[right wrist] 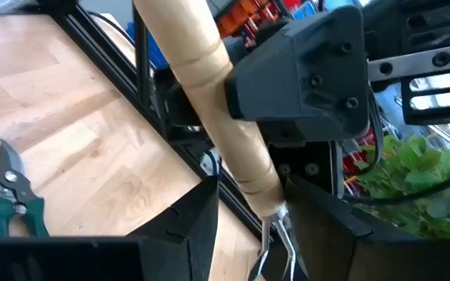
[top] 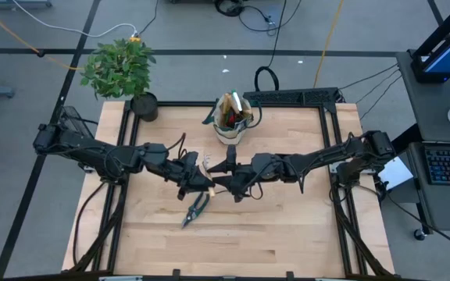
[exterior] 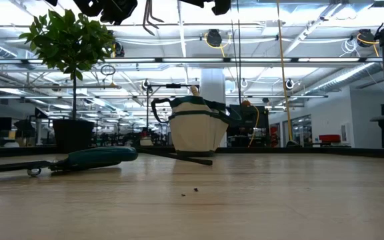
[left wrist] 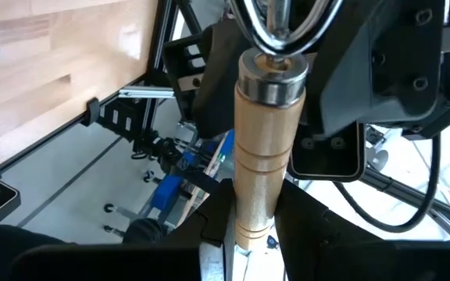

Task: Pick & Place Garden tools in Gardening bag
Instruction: Put the brown hand rake into the brown gardening bag

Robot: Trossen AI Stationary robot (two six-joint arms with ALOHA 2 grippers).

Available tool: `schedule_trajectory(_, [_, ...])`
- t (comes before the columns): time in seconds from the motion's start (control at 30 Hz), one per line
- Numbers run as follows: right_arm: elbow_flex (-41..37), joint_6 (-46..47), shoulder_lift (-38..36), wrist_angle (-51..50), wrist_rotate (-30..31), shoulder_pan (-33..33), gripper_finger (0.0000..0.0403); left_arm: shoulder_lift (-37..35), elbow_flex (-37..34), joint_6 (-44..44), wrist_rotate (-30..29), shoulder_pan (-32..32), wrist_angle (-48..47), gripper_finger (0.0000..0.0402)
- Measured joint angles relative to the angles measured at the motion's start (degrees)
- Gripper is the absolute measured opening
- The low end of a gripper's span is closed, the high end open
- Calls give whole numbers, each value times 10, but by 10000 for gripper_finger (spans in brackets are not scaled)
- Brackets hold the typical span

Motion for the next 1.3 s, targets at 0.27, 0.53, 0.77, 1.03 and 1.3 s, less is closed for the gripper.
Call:
schedule_trajectory(0.27, [0,0,0,25,-36,-1,144,7,0,-7,4,0,5,66])
schedule_trajectory(0.53, [0,0,0,31,-38,-10,144,20,5,-15,9,-1,31,66])
schedule_trajectory(0.77, [0,4,13,41,-35,-19,143,36,21,-7,23,-2,32,66])
schedule_trajectory(1.03, [0,10,12,40,-36,-15,109,37,22,-11,28,1,29,66])
schedule_trajectory(1.3, [0,8,12,36,-33,-7,80,36,22,-16,30,5,29,66])
